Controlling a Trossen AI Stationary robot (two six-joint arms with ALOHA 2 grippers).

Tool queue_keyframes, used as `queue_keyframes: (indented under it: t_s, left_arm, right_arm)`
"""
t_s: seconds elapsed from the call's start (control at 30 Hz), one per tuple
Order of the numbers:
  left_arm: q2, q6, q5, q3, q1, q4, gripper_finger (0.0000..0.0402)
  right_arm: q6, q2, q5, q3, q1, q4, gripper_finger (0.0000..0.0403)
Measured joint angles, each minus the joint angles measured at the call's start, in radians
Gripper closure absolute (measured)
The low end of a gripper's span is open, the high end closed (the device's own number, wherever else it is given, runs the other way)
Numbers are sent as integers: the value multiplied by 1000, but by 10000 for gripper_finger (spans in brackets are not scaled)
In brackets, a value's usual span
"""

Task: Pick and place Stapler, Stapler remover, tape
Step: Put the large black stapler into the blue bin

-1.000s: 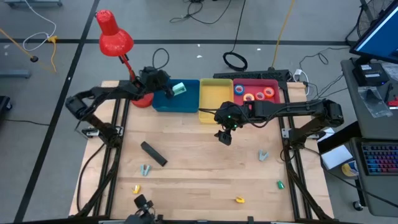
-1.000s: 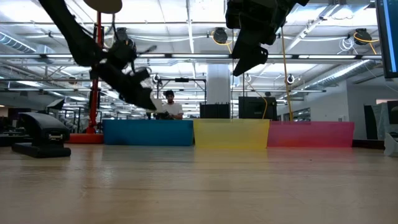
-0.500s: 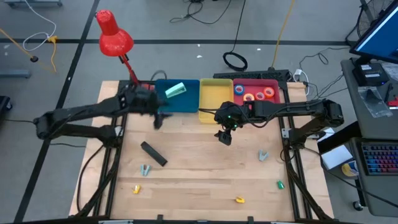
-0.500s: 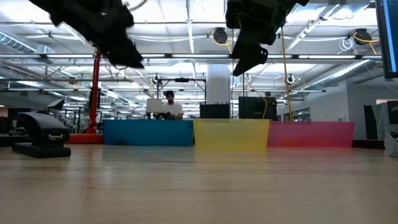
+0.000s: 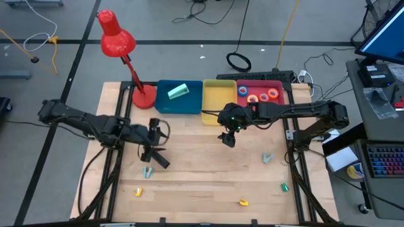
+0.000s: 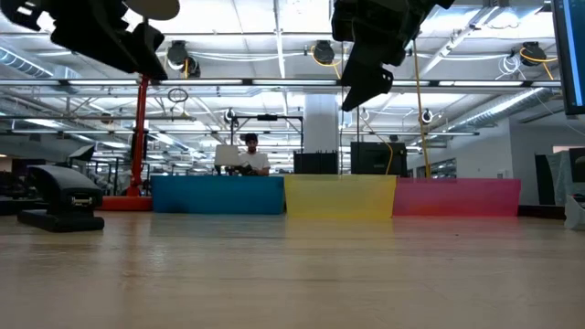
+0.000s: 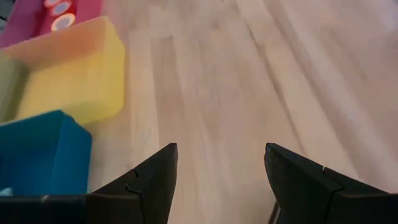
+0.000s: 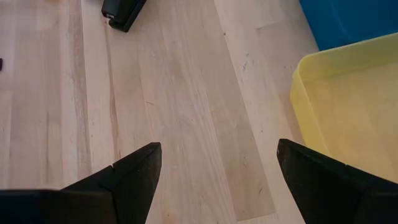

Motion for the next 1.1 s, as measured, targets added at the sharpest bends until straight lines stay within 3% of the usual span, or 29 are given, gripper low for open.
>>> queue_keyframes:
  t_s: [0.2,0.47,1.1]
  left_arm:
    - [121,25,-40,1,-82,-1,160]
    - [271,17,32,1,-111,-54,160]
    - [339,-57,112,0,-81,-152,160]
  right_arm:
    - [2,0,0,0,0,18,94]
    - [1,0,0,0,0,21,94]
    - [-8,0,-4,0,0,32,94]
